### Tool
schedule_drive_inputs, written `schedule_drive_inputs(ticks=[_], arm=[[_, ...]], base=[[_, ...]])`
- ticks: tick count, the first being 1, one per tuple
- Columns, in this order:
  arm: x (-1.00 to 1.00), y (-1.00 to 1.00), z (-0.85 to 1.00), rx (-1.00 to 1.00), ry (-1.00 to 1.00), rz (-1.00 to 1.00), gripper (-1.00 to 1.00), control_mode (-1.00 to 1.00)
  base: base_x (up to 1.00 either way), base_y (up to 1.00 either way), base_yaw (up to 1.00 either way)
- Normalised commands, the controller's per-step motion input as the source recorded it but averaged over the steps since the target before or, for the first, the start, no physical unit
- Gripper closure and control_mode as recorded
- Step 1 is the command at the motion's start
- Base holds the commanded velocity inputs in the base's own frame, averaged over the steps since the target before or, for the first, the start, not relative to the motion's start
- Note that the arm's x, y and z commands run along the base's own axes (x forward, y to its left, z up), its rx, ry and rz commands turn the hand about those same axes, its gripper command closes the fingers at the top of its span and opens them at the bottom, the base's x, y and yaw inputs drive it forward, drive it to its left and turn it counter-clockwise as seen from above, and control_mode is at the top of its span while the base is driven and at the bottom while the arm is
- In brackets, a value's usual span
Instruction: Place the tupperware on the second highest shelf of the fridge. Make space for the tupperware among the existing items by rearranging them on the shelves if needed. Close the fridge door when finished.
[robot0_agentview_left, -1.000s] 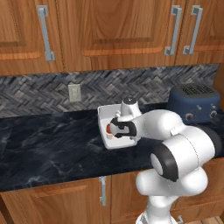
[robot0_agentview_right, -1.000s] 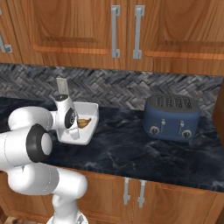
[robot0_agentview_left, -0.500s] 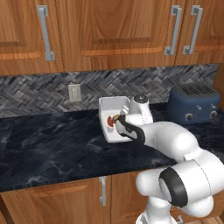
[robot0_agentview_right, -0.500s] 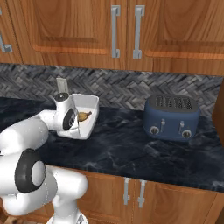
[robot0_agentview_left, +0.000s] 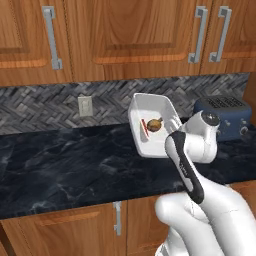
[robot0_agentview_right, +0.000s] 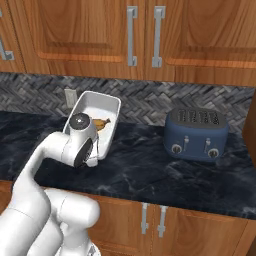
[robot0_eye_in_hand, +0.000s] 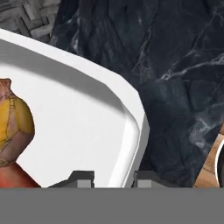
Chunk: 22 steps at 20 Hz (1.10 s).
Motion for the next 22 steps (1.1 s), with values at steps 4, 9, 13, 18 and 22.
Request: schedule_drive_inputs(ticks=[4,9,13,18,22], arm=[[-0.94,-0.89,1.0,0.17,0.0,0.0,1.0,-1.0],[-0.99,-0.68,0.92,-0.02,0.07,0.03,1.0,-1.0],[-0.91,-0.43,0.7,-0.2,0.21,0.04,1.0,-1.0],[-0.7,-0.2,0.6,-0.21,0.11,0.09,1.0,-1.0],[-0.45,0.09,0.53,-0.07,-0.11,0.12,1.0,-1.0]], base=[[0.0,0.0,0.0],[0.0,0.0,0.0],[0.0,0.0,0.0],[0.0,0.0,0.0],[0.0,0.0,0.0]])
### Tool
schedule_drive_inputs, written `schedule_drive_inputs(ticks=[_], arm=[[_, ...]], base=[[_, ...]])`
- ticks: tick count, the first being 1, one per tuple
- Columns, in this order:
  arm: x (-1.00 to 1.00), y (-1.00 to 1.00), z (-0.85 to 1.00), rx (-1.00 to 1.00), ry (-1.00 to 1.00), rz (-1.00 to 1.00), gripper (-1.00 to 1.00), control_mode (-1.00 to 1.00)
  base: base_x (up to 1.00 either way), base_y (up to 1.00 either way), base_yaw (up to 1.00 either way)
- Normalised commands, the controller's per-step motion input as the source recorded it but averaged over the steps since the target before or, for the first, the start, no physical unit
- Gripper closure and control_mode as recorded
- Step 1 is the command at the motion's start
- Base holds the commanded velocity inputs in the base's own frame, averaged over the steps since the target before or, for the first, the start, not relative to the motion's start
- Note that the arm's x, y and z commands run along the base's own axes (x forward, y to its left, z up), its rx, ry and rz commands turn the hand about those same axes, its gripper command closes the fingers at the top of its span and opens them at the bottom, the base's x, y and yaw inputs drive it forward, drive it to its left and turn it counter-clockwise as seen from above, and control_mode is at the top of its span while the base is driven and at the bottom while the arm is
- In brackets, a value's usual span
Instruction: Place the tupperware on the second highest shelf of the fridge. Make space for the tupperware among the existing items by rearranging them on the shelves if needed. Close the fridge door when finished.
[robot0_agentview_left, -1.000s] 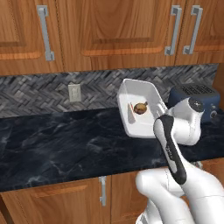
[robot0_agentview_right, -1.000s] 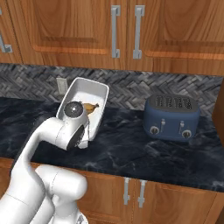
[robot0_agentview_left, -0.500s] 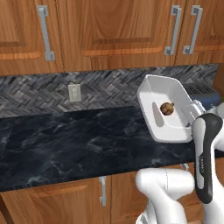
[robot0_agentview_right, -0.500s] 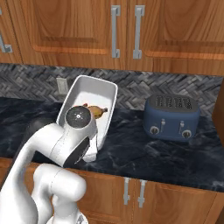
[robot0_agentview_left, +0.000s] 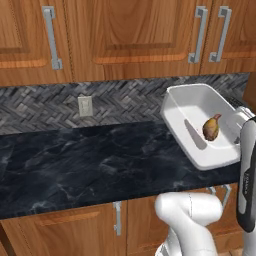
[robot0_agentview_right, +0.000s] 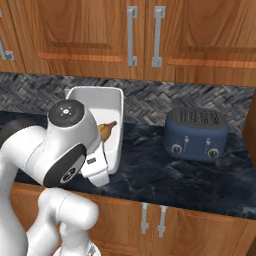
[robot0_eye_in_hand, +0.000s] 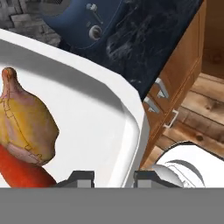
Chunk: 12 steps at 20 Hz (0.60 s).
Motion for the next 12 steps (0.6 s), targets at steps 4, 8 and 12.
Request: schedule_drive_inputs(ticks=[4,8,12], arm=[[-0.05,0.29,0.32,-0.08,-0.3,0.11,1.0,-1.0],[0.0,0.1,0.1,-0.03,-0.15,0.05,1.0,1.0],[0.0,0.0,0.0,0.0,0.0,0.0,1.0,1.0]], base=[[0.0,0.0,0.0],[0.0,0.0,0.0],[-0.04,0.0,0.0]])
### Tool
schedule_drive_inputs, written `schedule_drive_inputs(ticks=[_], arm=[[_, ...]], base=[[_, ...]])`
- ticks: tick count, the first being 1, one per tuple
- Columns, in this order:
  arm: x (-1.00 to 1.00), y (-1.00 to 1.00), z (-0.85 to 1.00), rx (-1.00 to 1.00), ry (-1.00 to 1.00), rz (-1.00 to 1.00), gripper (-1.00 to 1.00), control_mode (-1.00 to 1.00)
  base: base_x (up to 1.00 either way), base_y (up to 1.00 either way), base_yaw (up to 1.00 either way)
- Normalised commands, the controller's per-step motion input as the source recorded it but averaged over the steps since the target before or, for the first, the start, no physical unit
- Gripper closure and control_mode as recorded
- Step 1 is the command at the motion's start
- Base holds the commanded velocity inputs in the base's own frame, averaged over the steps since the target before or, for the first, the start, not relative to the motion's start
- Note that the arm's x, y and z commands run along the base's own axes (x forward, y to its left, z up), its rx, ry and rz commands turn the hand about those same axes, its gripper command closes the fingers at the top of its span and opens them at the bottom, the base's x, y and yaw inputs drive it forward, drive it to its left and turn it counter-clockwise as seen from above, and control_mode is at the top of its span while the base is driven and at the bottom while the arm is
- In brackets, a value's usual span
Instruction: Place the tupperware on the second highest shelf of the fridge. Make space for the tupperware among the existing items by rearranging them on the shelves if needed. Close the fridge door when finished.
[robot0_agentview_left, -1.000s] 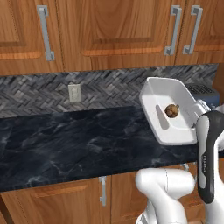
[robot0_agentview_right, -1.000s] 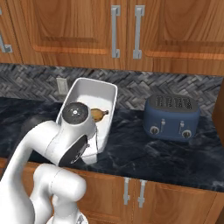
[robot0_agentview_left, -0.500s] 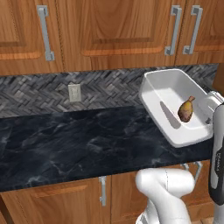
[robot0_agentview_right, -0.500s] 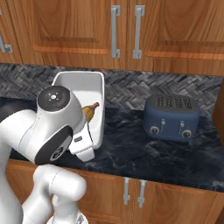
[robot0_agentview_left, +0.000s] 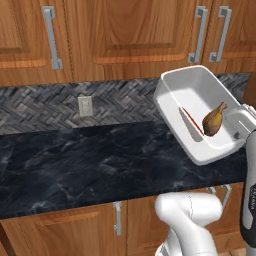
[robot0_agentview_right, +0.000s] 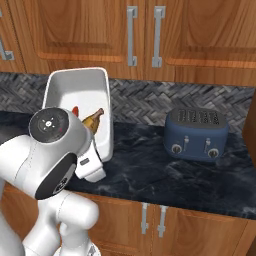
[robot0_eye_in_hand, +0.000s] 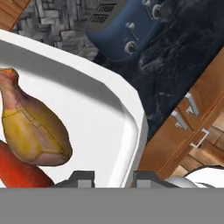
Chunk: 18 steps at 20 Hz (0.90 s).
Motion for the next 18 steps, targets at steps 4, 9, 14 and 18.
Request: schedule_drive_inputs(ticks=[4,9,14,18], arm=[[0.0,0.0,0.0,0.0,0.0,0.0,1.0,1.0],[0.0,0.0,0.0,0.0,0.0,0.0,1.0,1.0],[0.0,0.0,0.0,0.0,0.0,0.0,1.0,1.0],[0.0,0.0,0.0,0.0,0.0,0.0,1.0,1.0]], base=[[-0.77,0.1,0.0],[-1.0,0.03,-0.06],[-0.9,-0.05,-0.53],[-0.29,-0.22,-0.69]])
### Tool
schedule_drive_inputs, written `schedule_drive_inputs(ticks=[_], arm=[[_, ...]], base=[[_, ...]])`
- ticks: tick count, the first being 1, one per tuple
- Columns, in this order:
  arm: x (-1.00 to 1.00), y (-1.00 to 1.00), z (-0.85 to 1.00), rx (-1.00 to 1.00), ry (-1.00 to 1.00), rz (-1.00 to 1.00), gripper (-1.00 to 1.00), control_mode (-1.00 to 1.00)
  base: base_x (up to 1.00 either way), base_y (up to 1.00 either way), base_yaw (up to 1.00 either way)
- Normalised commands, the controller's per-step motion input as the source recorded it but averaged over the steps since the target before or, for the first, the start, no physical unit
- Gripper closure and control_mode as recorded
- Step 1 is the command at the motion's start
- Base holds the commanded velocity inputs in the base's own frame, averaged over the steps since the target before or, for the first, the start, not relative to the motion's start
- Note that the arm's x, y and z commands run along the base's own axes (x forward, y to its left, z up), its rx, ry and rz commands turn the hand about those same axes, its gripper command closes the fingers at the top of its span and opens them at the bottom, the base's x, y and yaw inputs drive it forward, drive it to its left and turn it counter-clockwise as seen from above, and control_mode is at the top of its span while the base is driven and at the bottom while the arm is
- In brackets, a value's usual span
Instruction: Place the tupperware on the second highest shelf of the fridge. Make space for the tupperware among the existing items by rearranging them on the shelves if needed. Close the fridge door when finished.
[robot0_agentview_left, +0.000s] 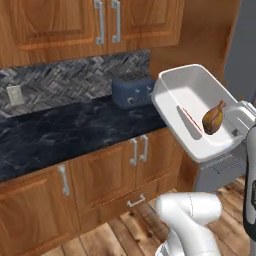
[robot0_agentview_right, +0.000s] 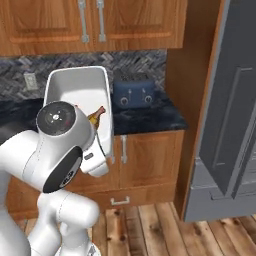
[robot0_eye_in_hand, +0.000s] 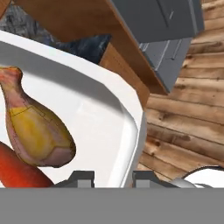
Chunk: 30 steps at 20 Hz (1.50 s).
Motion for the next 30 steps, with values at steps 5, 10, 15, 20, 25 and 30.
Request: schedule_drive_inputs(ticks=[5,10,15,20,25,30], arm=[[0.0,0.0,0.0,0.0,0.0,0.0,1.0,1.0],[0.0,0.0,0.0,0.0,0.0,0.0,1.0,1.0],[0.0,0.0,0.0,0.0,0.0,0.0,1.0,1.0],[0.0,0.0,0.0,0.0,0.0,0.0,1.0,1.0],[0.0,0.0,0.0,0.0,0.0,0.0,1.0,1.0],[0.0,0.0,0.0,0.0,0.0,0.0,1.0,1.0]], base=[[-0.26,-0.38,-0.63],[0.03,-0.64,-0.62],[0.09,-0.71,-0.57],[0.18,-0.69,-0.53],[0.56,-0.6,-0.45],[0.81,-0.37,-0.13]])
